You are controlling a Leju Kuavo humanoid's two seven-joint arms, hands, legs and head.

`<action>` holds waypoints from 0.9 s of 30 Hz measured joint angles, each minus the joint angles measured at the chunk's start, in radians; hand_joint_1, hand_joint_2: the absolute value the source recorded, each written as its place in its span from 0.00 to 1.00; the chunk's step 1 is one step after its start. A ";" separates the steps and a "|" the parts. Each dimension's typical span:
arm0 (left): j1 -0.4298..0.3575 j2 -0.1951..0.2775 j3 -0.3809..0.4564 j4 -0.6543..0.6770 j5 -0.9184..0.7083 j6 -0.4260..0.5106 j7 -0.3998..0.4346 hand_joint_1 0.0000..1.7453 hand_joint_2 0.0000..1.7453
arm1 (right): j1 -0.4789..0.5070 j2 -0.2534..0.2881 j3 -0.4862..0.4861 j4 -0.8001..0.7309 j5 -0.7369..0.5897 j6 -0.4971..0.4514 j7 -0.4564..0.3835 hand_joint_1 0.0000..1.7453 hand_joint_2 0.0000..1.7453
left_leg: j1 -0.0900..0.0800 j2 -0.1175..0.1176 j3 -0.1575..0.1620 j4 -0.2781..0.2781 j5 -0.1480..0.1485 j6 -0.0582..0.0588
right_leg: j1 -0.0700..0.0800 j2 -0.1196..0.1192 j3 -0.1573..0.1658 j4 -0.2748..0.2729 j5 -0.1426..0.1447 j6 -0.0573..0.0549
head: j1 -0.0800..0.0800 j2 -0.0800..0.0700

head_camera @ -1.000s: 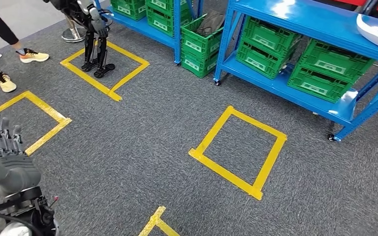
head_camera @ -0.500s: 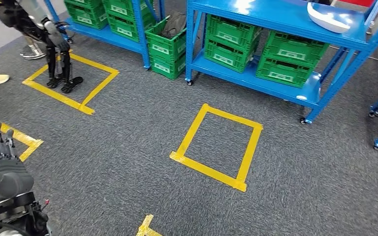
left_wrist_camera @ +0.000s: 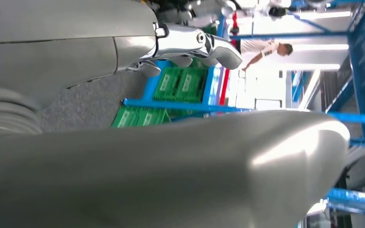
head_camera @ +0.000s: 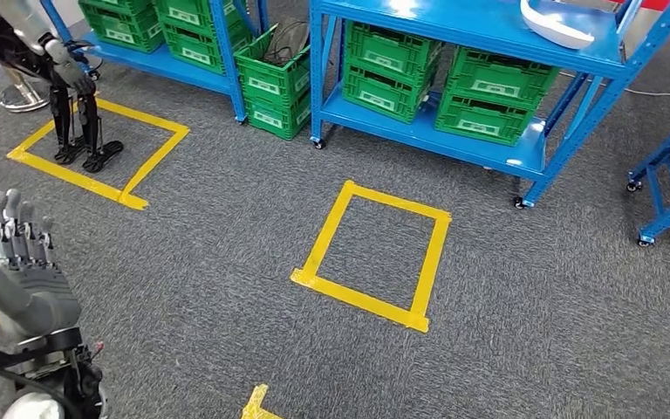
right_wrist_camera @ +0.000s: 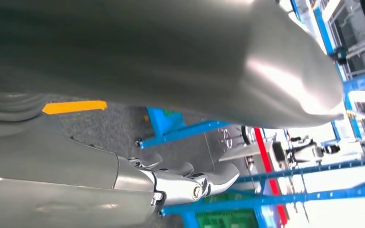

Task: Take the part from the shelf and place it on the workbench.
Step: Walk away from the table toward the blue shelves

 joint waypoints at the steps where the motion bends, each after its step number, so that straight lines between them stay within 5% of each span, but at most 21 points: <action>1: 0.000 0.001 -0.001 0.000 0.000 0.000 0.001 0.00 0.00 | 0.000 0.000 0.000 0.000 0.001 -0.001 0.000 0.00 0.00 | 0.000 0.008 0.003 -0.001 -0.002 -0.005 | 0.006 -0.009 0.008 -0.019 0.000 -0.006 | 0.000 0.000; 3: -0.001 0.002 -0.002 -0.001 0.000 -0.002 0.002 0.00 0.00 | 0.001 0.000 0.000 -0.002 0.002 -0.003 0.000 0.00 0.00 | 0.000 0.025 0.009 -0.004 -0.008 -0.015 | 0.007 0.013 0.015 -0.027 0.001 -0.013 | 0.000 0.000; 5: -0.002 0.003 -0.003 -0.003 -0.001 -0.002 0.002 0.00 0.00 | 0.001 0.000 0.000 -0.004 0.002 -0.004 0.000 0.00 0.00 | 0.003 0.003 0.004 0.019 -0.028 -0.024 | 0.000 0.033 0.035 -0.042 0.008 -0.021 | -0.004 0.000; 8: -0.001 0.008 -0.006 -0.004 -0.001 -0.002 0.003 0.00 0.00 | 0.001 0.002 0.001 -0.005 0.001 -0.004 0.001 0.00 0.00 | 0.005 -0.059 -0.074 0.183 -0.103 -0.030 | -0.006 0.064 0.046 -0.051 0.012 -0.030 | -0.023 0.000; 10: 0.003 0.009 -0.008 -0.003 -0.001 -0.001 0.004 0.00 0.00 | 0.001 0.003 0.002 -0.005 0.001 -0.005 0.001 0.00 0.00 | 0.005 -0.067 -0.123 0.260 -0.114 -0.032 | -0.006 0.088 0.047 -0.050 0.009 -0.032 | -0.033 0.000; 12: 0.003 0.010 -0.010 -0.003 -0.001 -0.001 0.004 0.00 0.00 | 0.002 0.003 0.003 -0.005 0.001 -0.006 0.002 0.00 0.00 | 0.006 -0.075 -0.105 0.193 -0.054 -0.029 | -0.006 0.115 0.049 -0.044 0.004 -0.029 | -0.039 0.000; 14: 0.003 0.010 -0.011 -0.003 -0.001 0.000 0.004 0.00 0.00 | 0.002 0.003 0.005 -0.005 0.001 -0.007 0.003 0.00 0.00 | 0.010 -0.111 -0.052 0.069 0.002 -0.026 | -0.008 0.139 0.048 -0.034 -0.004 -0.021 | -0.045 0.000; 16: 0.002 0.011 -0.013 -0.003 -0.001 0.000 0.004 0.00 0.00 | 0.001 0.003 0.005 -0.005 0.000 -0.008 0.004 0.00 0.00 | 0.011 -0.140 -0.021 0.014 0.009 -0.022 | -0.011 0.158 0.039 -0.024 -0.008 -0.009 | -0.047 0.000; 18: 0.001 0.012 -0.015 -0.004 -0.002 0.001 0.004 0.00 0.00 | 0.004 0.003 0.006 -0.005 0.000 -0.008 0.006 0.00 0.00 | 0.008 -0.131 -0.015 0.009 0.007 -0.017 | -0.016 0.177 0.029 -0.023 -0.004 0.004 | -0.046 0.000; 19: 0.000 0.012 -0.015 -0.004 -0.002 0.000 0.004 0.00 0.00 | 0.005 0.003 0.006 -0.006 0.000 -0.008 0.006 0.00 0.00 | 0.009 -0.121 -0.013 0.005 0.009 -0.013 | -0.017 0.174 0.024 -0.019 -0.007 0.010 | -0.046 0.000; 21: -0.002 0.012 -0.016 -0.005 -0.003 0.000 0.003 0.00 0.00 | 0.004 0.002 0.005 -0.006 0.001 -0.008 0.006 0.00 0.00 | 0.012 -0.100 -0.005 -0.004 0.010 -0.003 | -0.015 0.132 -0.005 0.031 -0.032 0.021 | -0.036 0.000; 24: 0.000 0.012 -0.016 -0.006 -0.003 0.000 0.004 0.00 0.00 | 0.002 0.001 0.006 -0.005 0.000 -0.009 0.006 0.00 0.00 | 0.008 -0.069 -0.002 -0.006 0.006 0.007 | -0.019 0.071 -0.103 0.212 -0.098 0.032 | -0.017 0.000; 26: 0.001 0.012 -0.016 -0.006 -0.003 0.001 0.004 0.00 0.00 | 0.003 0.002 0.006 -0.003 0.000 -0.013 0.009 0.00 0.00 | 0.005 -0.053 0.001 -0.005 0.002 0.009 | -0.020 0.065 -0.128 0.248 -0.087 0.032 | -0.012 0.000; 27: 0.001 0.012 -0.017 -0.006 -0.003 0.001 0.005 0.00 0.00 | 0.003 0.002 0.006 -0.003 -0.001 -0.017 0.012 0.00 0.00 | 0.004 -0.048 0.004 -0.005 0.000 0.009 | -0.019 0.064 -0.110 0.206 -0.057 0.029 | -0.010 0.000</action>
